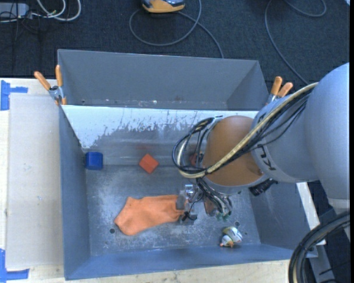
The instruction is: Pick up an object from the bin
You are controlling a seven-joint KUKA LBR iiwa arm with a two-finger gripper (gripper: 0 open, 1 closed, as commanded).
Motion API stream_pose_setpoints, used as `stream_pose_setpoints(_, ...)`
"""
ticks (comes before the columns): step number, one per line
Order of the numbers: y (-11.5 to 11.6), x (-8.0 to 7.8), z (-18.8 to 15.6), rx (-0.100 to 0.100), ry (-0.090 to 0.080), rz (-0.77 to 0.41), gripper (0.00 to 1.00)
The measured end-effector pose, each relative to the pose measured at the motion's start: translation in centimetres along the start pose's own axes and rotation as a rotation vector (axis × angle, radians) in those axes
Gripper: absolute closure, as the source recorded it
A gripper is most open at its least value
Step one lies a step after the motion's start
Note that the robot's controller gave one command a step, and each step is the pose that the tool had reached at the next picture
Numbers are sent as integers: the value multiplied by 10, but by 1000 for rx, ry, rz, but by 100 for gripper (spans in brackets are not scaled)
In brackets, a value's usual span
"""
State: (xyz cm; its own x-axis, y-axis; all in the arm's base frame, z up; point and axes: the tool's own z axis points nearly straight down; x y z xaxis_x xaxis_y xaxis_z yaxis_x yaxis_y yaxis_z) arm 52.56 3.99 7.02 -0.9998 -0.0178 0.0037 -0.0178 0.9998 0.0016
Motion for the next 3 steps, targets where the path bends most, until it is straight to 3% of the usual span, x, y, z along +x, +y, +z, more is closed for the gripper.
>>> stream_pose_setpoints(2,15,-22,0,-1,0,4,100)
stream_pose_setpoints(3,16,-23,-29,0,8,-2,100)
